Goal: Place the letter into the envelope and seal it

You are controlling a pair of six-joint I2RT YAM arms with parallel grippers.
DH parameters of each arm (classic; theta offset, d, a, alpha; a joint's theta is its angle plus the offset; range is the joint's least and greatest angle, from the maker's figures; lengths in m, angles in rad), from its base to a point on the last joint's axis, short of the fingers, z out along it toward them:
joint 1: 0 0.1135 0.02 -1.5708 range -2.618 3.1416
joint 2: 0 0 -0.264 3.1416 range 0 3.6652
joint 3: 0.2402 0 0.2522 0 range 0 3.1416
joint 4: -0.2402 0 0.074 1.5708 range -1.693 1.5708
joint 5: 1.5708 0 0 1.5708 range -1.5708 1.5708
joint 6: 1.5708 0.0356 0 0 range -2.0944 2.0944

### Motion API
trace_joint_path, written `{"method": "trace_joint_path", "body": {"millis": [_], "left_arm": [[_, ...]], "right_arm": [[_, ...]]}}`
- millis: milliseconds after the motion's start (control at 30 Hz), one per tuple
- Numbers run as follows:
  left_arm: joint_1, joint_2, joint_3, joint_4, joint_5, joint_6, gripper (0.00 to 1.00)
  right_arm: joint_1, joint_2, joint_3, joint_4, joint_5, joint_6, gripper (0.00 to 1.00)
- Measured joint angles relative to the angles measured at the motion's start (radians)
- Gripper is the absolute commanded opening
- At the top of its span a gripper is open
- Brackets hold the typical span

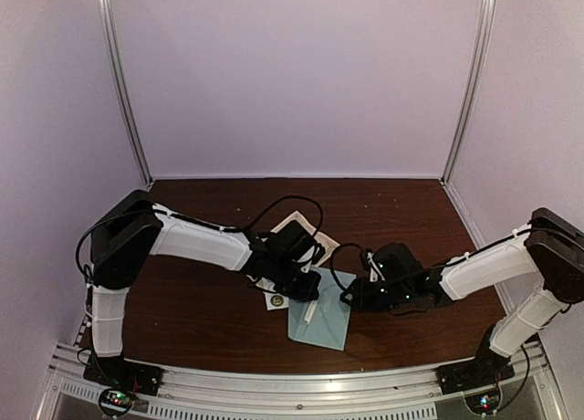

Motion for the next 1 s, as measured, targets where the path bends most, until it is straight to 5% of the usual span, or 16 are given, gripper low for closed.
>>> {"method": "trace_joint_path", "body": {"millis": [533,633,1000], "left_arm": [[-0.028,-0.079,-0.018,-0.01,-0.068,-0.023,0.49],[-0.028,-0.087,-0.021,-0.01,-0.08,-0.037,0.49],[-0.028,-0.084,-0.053,-0.001,-0.063,-0.063,0.21]], "right_arm": [[0.002,-0.247,-0.031,-0.156,0.083,-0.002,0.52],[0.005,-0.259,-0.05,-0.165,0.082,0.0,0.52],[0.018,-0.197,-0.091,-0.127,0.062,0.037,0.48]]}}
